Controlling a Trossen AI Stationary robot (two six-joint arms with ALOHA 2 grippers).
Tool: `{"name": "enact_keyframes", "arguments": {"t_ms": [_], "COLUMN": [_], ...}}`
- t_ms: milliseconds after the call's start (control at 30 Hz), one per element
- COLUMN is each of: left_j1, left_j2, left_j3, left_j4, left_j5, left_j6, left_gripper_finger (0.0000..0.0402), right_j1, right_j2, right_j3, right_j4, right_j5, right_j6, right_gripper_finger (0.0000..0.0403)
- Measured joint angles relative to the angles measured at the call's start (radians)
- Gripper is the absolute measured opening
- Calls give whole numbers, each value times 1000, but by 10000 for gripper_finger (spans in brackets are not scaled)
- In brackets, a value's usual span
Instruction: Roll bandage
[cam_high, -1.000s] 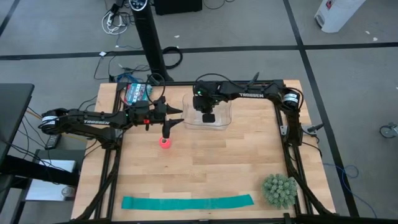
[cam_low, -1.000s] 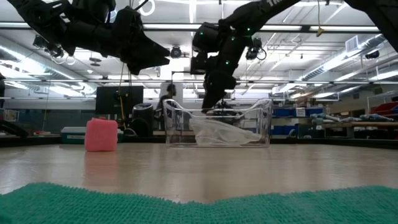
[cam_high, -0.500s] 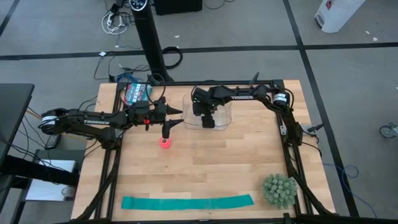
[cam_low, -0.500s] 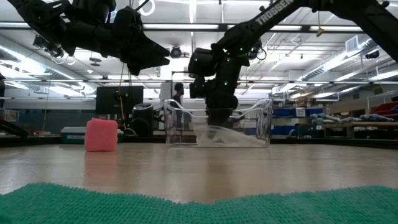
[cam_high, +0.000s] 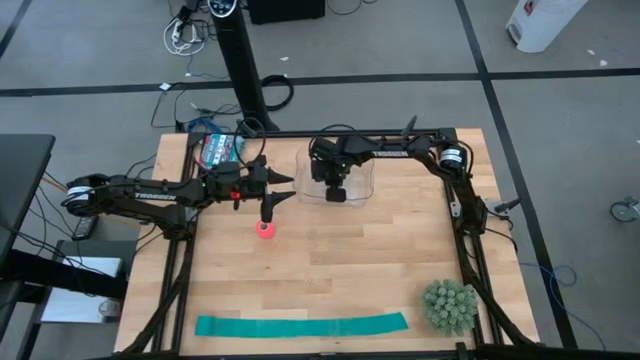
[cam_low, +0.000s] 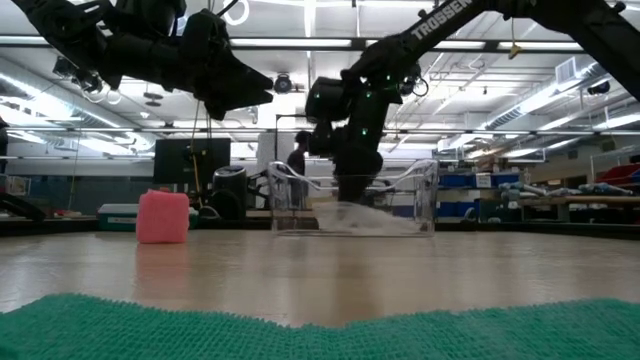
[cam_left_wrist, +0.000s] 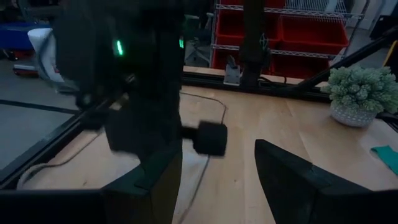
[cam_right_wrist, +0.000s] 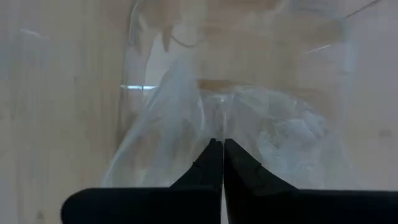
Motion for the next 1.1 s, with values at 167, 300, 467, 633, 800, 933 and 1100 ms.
{"name": "enact_keyframes", "arguments": {"t_ms": [167, 300, 467, 633, 800, 933, 1100], "left_j1": [0, 0, 0, -5, -66, -156, -269], "left_j2": [0, 0, 0, 0, 0, 0, 0], "left_j3": [0, 0, 0, 0, 0, 0, 0], "left_j4": [-2, -3, -4, -1, 6, 16, 21], "left_j5": [0, 0, 0, 57, 42, -102, -263], "left_j6": [-2, -4, -5, -6, 64, 144, 221], "left_gripper_finger": [209, 209, 209, 209, 209, 209, 209], "right_j1": [8, 24, 55, 92, 122, 160, 178], "right_j2": [-84, -127, -206, -299, -325, -317, -320], "right_j3": [72, 98, 100, 102, 102, 70, -58], "right_j4": [-69, -129, -162, -174, -179, -64, 185], "right_j5": [39, 40, 51, -171, -415, -407, -407], "right_j6": [-1, 0, 23, 51, 124, 211, 336], "right_gripper_finger": [0, 0, 0, 0, 0, 0, 0]}}
